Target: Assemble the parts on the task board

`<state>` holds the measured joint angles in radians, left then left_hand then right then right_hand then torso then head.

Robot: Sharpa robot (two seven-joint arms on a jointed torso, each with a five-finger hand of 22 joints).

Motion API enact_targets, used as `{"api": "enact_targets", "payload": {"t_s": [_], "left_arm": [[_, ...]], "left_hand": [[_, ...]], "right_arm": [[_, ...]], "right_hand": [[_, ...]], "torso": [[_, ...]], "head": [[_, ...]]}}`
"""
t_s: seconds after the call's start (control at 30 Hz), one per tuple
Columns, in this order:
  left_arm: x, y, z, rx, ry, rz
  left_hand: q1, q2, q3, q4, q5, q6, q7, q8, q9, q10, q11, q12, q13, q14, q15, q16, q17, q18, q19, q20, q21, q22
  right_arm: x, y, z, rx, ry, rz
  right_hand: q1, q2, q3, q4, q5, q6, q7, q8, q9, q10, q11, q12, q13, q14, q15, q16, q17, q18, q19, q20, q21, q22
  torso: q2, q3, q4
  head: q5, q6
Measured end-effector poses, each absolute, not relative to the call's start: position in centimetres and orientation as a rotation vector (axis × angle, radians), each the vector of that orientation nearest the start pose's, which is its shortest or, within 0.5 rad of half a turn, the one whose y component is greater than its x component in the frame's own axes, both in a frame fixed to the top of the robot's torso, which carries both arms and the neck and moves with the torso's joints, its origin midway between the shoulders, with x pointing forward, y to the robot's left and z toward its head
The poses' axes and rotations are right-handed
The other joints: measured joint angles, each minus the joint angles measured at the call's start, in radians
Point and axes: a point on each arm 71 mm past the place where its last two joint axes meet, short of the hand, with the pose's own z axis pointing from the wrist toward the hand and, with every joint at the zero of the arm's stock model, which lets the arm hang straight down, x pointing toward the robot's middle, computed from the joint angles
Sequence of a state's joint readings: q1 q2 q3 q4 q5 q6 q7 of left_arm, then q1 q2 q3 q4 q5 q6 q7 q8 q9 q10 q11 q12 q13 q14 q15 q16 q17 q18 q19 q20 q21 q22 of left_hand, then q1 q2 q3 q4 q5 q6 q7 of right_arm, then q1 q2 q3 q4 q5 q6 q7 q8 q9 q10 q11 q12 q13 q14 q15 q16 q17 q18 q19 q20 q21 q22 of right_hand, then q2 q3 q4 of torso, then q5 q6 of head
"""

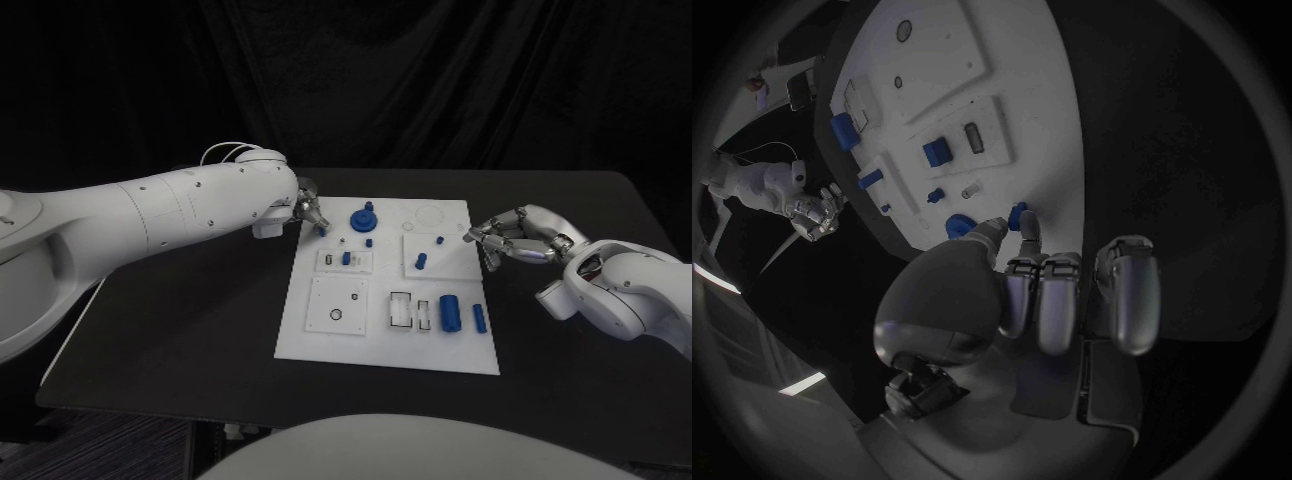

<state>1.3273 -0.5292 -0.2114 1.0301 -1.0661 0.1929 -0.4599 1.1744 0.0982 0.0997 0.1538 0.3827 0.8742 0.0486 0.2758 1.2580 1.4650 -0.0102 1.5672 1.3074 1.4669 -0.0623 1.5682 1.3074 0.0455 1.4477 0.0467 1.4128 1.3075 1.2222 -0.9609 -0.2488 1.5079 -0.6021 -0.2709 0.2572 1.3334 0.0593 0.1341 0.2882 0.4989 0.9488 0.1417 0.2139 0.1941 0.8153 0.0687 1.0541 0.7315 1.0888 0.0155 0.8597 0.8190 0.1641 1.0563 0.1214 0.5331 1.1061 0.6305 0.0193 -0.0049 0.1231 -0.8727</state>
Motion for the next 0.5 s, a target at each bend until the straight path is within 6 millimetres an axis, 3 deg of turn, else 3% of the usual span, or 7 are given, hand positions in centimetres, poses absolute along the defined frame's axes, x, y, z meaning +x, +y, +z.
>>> {"api": "enact_targets", "payload": {"t_s": [0.1,0.43,0.5], "left_arm": [[55.96,20.95,-23.45,-0.156,2.319,-0.174],[55.93,21.0,-23.51,-0.154,2.324,-0.173],[55.92,21.04,-23.51,-0.155,2.324,-0.172]], "left_hand": [[0.006,-0.006,0.041,-0.012,0.022,0.01,0.0,-0.004,-0.007,0.002,-0.005,0.0,0.0,-0.004,-0.004,0.0,0.0,0.0,0.0,0.0,-0.001,0.0],[-0.022,-0.069,0.227,-0.064,0.107,0.048,-0.002,-0.017,-0.04,0.002,-0.005,0.0,0.0,0.0,-0.008,0.0,0.0,0.0,0.007,-0.007,-0.004,0.0],[-0.024,-0.071,0.241,-0.065,0.111,0.05,-0.004,-0.017,-0.041,0.001,-0.006,0.0,0.0,0.0,-0.008,0.0,0.0,0.0,0.007,-0.007,-0.004,0.0]], "right_arm": [[45.53,-26.49,-24.33,0.552,1.826,1.107],[45.53,-26.5,-24.36,0.553,1.829,1.106],[45.53,-26.5,-24.36,0.553,1.829,1.106]], "right_hand": [[0.0,0.0,0.0,0.0,0.0,0.0,0.0,0.0,0.0,0.0,0.0,0.0,0.0,0.0,0.0,0.0,-0.001,0.0,0.0,0.0,0.0,0.0],[0.0,0.0,0.0,0.0,0.0,0.0,0.0,0.0,0.0,0.0,0.0,0.0,0.0,0.0,0.0,0.0,-0.001,0.0,0.003,0.003,-0.003,0.0],[0.0,0.0,0.0,0.0,0.0,0.0,0.0,0.0,0.0,0.0,0.0,0.0,0.0,0.0,0.0,0.0,-0.001,0.0,0.004,0.004,-0.005,0.0]], "torso": [[0.0,0.0,0.0002],[0.0,0.0,0.0002],[0.0,0.0,0.0002]], "head": [[0.001,0.0],[0.001,0.0],[0.001,0.0]]}}
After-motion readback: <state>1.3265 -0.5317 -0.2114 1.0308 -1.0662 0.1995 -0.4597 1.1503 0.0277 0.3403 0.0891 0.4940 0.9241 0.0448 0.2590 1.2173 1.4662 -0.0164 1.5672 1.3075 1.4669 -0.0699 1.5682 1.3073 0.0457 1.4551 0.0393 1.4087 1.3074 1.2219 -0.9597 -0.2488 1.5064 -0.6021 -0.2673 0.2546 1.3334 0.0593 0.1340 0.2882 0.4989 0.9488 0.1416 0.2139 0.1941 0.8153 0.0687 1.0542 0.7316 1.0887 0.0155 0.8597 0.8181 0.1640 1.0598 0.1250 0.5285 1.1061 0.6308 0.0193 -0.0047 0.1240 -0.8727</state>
